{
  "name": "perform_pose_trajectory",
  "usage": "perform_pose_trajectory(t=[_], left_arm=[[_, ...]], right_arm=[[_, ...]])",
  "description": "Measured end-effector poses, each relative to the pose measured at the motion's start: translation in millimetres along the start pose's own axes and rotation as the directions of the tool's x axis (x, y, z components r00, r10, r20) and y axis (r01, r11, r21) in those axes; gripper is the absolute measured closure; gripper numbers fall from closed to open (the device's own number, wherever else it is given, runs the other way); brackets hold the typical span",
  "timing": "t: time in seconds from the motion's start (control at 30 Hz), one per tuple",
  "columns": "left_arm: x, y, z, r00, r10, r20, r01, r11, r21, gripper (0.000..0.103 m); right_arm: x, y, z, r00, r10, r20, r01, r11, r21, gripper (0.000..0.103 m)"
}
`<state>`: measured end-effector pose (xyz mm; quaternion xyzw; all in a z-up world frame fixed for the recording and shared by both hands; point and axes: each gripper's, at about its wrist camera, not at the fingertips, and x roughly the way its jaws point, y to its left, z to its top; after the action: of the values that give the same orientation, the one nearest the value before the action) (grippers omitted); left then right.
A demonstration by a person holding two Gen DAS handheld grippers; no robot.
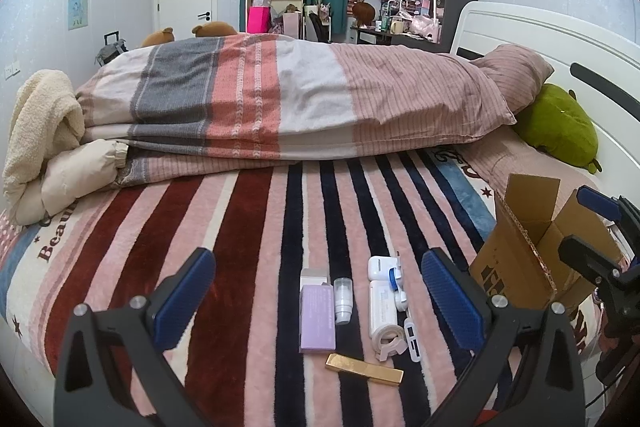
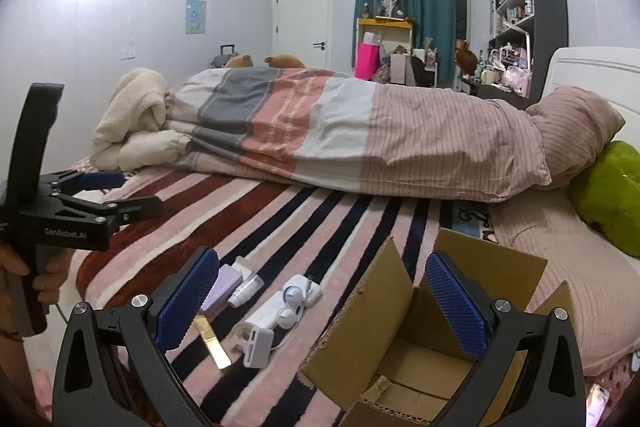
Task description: Organize rigid objects
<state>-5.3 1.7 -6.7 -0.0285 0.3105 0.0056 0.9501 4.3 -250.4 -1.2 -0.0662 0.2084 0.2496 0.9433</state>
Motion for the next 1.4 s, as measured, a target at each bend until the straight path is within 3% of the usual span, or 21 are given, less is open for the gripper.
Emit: perform_pose_trajectory(t=[0.97, 1.07, 1.2, 1.3, 1.4], left_arm=[[-7, 14, -8, 1.000, -0.016, 0.007, 0.016, 1.000, -0.025, 0.000], [-8, 28, -11, 1.000, -0.019, 0.018, 0.020, 0.999, -0.046, 0.000], [-3, 52, -21, 1.000, -0.004, 0.023, 0.006, 0.998, -0.065, 0.000], [8, 68, -33, 0.999, 0.035, -0.010, -0.036, 0.997, -0.067, 0.000], [19, 82, -45, 0.999, 0.025, -0.040, -0.027, 0.998, -0.065, 0.000]], right_arm=[[-7, 21, 9, 0.999, 0.050, -0.003, -0.050, 0.998, -0.028, 0.001], [-8, 36, 13, 0.997, 0.080, 0.011, -0.079, 0.994, -0.077, 0.017], [1, 73, 18, 0.986, 0.166, -0.003, -0.163, 0.969, -0.185, 0.031], [24, 100, 14, 0.960, 0.260, -0.102, -0.276, 0.936, -0.218, 0.045], [57, 119, -3, 0.921, 0.314, -0.230, -0.361, 0.909, -0.206, 0.057]])
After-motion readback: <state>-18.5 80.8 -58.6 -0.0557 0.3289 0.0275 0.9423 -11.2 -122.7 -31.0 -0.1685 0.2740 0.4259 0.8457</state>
